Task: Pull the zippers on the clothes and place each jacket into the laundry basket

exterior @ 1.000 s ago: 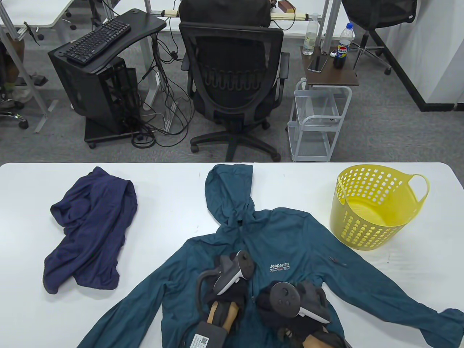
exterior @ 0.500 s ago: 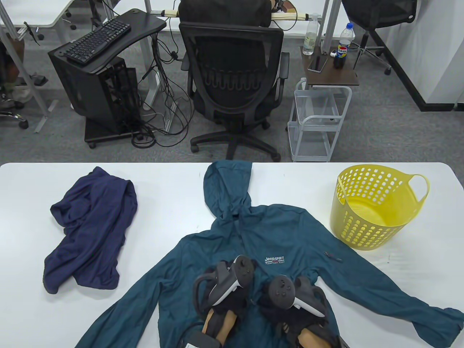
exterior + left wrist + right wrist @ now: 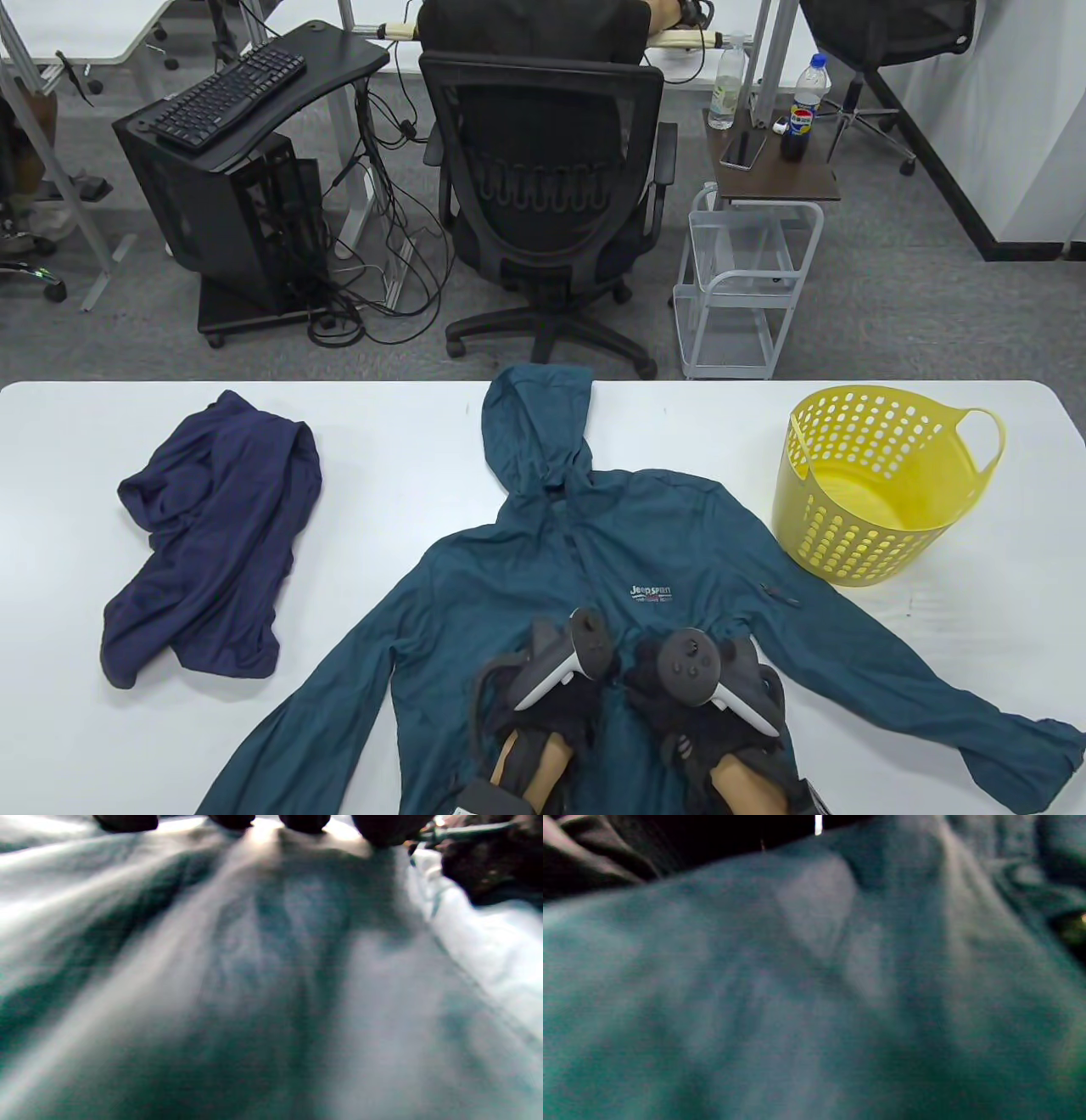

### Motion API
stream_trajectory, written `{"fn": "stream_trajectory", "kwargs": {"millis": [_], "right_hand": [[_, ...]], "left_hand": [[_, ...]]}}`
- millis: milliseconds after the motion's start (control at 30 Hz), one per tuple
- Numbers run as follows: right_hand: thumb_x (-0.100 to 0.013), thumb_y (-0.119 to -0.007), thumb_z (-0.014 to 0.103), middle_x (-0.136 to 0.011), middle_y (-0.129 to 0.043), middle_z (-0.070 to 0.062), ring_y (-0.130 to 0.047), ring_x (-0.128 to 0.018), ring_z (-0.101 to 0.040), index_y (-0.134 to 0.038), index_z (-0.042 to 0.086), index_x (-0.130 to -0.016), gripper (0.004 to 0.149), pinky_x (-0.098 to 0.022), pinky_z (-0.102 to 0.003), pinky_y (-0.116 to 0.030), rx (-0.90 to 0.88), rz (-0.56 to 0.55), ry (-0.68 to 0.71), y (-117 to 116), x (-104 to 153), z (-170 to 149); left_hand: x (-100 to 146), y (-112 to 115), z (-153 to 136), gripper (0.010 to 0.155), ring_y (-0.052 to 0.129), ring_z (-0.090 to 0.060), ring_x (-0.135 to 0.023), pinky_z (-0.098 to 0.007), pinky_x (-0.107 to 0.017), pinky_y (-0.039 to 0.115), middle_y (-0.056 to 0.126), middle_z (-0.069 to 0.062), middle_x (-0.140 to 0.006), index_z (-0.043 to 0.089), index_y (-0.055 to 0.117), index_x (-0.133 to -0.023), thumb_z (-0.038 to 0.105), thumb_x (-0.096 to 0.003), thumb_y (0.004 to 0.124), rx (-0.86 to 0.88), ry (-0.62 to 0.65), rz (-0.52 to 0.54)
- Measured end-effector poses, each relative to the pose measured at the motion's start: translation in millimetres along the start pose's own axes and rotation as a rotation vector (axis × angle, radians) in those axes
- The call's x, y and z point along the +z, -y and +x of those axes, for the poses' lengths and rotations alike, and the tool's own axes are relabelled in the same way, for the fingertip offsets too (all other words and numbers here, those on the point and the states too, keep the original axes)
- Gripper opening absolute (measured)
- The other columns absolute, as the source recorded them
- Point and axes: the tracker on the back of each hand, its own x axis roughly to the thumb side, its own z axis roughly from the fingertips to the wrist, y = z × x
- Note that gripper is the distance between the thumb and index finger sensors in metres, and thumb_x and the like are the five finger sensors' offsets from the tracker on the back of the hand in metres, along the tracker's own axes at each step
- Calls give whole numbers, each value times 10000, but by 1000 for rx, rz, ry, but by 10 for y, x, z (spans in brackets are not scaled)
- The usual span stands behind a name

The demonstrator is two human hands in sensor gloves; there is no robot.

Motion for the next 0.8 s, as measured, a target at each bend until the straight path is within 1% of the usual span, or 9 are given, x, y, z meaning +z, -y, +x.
{"fn": "stream_trajectory", "kwargs": {"millis": [167, 333, 467, 567, 600, 667, 700, 733, 800], "right_hand": [[-507, -755, 427, -1126, -694, -60, -649, -1002, -424, -845, 244, -914, 456, -678, -608, -582, 67, 3, 47, -17, 57, 177], [-504, -763, 420, -1124, -707, -57, -620, -1016, -421, -864, 242, -904, 450, -685, -616, -564, 147, 2, 100, -9, 158, 345], [-506, -761, 416, -1114, -741, -32, -582, -1032, -422, -861, 241, -907, 448, -696, -620, -541, 195, 69, 168, 4, 274, 483], [-508, -768, 416, -1107, -758, -34, -650, -1003, -445, -869, 233, -903, 447, -684, -625, -575, 175, 121, 218, -3, 307, 541], [-511, -765, 418, -1111, -748, -33, -686, -982, -462, -864, 237, -906, 446, -670, -631, -602, 165, 159, 216, -29, 298, 542], [-517, -755, 425, -1131, -683, -7, -657, -976, -485, -832, 259, -924, 446, -641, -655, -634, 159, 227, 166, -87, 266, 513], [-519, -750, 426, -1137, -655, 20, -620, -987, -476, -825, 266, -926, 444, -632, -665, -638, 133, 227, 151, -88, 260, 490], [-519, -749, 427, -1132, -670, 30, -625, -982, -469, -838, 261, -919, 442, -616, -668, -655, 113, 206, 149, -84, 240, 464], [-520, -743, 429, -1137, -660, 54, -591, -997, -446, -838, 263, -918, 441, -607, -673, -658, 69, 209, 115, -90, 208, 406]], "left_hand": [[-77, 12, -46, 536, 367, -263, -1087, -661, -711, 451, 382, 194, -1168, 633, 548, -935, 457, -441, 658, -12, 13, 7], [-166, 27, -124, 545, 285, -194, -1095, -609, -742, 350, 326, 247, -1164, 660, 506, -930, 466, -441, 645, 36, -1, -2], [-247, -5, -177, 539, 297, -160, -1092, -574, -749, 348, 338, 262, -1157, 666, 511, -919, 466, -437, 645, 34, -3, 32], [-292, -20, -204, 531, 306, -155, -1091, -565, -748, 346, 353, 264, -1155, 670, 527, -909, 461, -436, 648, 38, 6, 48], [-306, -23, -212, 529, 307, -155, -1092, -562, -750, 348, 353, 265, -1156, 671, 529, -907, 462, -435, 647, 28, 11, 58], [-290, -26, -206, 528, 333, -165, -1099, -570, -755, 361, 377, 258, -1159, 666, 541, -909, 466, -431, 645, 19, 25, 92], [-277, -24, -205, 526, 353, -174, -1107, -577, -760, 374, 397, 248, -1165, 656, 548, -917, 469, -434, 645, 7, 26, 104], [-248, -36, -193, 528, 372, -187, -1106, -582, -758, 389, 413, 235, -1165, 645, 555, -921, 470, -431, 647, -4, 27, 119], [-194, -78, -189, 529, 435, -225, -1101, -593, -747, 436, 488, 206, -1165, 628, 575, -926, 475, -425, 648, -30, 26, 159]]}}
